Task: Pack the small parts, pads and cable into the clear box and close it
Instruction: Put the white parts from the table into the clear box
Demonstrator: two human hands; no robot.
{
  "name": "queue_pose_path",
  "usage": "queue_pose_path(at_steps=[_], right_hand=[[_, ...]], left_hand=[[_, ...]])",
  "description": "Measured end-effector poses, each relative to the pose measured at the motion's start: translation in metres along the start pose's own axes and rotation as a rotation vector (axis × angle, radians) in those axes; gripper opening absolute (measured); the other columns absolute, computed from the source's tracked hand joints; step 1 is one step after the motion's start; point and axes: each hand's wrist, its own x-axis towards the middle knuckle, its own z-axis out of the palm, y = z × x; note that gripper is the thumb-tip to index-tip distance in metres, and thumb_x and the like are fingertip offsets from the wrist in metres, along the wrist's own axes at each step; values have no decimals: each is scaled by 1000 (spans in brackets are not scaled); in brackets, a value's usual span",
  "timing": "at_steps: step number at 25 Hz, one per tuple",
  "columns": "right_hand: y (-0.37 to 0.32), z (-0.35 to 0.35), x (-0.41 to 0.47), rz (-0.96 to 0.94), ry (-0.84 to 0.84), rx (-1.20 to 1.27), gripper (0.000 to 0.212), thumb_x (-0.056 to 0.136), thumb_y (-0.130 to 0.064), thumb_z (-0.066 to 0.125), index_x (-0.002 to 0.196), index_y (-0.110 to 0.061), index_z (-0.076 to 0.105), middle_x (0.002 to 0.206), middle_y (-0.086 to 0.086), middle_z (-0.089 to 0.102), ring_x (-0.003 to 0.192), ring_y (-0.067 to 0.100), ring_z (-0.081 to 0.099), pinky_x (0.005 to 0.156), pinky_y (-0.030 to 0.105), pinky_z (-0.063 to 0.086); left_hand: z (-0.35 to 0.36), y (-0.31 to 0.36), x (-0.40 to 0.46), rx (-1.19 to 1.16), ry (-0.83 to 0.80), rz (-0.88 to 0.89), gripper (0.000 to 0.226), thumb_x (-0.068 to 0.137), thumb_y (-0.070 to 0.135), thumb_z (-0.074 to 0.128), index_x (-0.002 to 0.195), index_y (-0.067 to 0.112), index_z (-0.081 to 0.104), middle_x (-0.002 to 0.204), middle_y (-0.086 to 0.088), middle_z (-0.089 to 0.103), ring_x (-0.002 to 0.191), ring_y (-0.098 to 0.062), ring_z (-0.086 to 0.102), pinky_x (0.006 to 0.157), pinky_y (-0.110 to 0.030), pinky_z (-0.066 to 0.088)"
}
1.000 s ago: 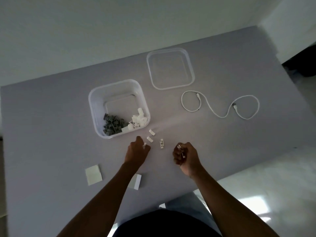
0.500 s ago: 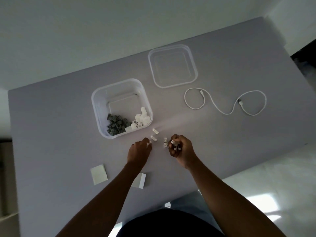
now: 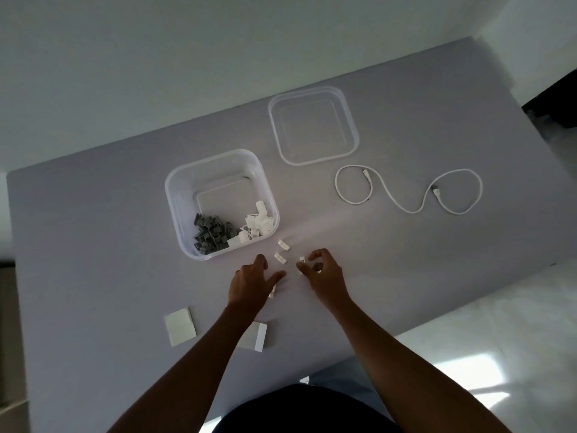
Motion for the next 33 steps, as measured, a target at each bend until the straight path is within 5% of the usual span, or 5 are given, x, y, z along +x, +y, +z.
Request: queue_pose_path(at_steps=[4,12,18,25,33], right_hand=[[2,9,-2,-77,-59,-374,45,88,-39,67,122,-18,47,99,9,68,92,30,65,76,31,46],[-5,19,1,-106,-68,-622,26,102,-34,42,111,-10,46,106,15,67,99,36,63,80,41,47],[-4,3,5,38,-103,40,30,95,-43,57,80,-16,58,68,1,57,57,16,49,52,24,37],[-34,-32,-2,254,-453,814,16,84,-21,35,73,-13,45,60,9,42,42,14,25,43,21,17],[-46,4,17,-13,-28,121,53,100,-39,50,54,-14,53,49,6,51,40,14,44,46,25,35]], left_hand=[[1,-5,-8,89,-122,-158,74,68,77,63,98,10,54,93,-11,65,86,-29,63,65,-35,51],[2,6,8,124,-252,-133,46,94,46,54,101,1,63,107,-20,65,99,-34,64,78,-36,50],[2,-3,15,-8,-299,-109,35,93,32,54,81,0,63,86,-21,63,84,-35,64,66,-32,44],[-47,6,3,-1500,-535,-432,30,87,20,43,57,15,41,46,2,25,37,-9,21,39,-22,13],[-87,12,5,-1906,-490,-340,39,94,30,39,58,15,46,44,4,32,32,-6,25,37,-15,8]])
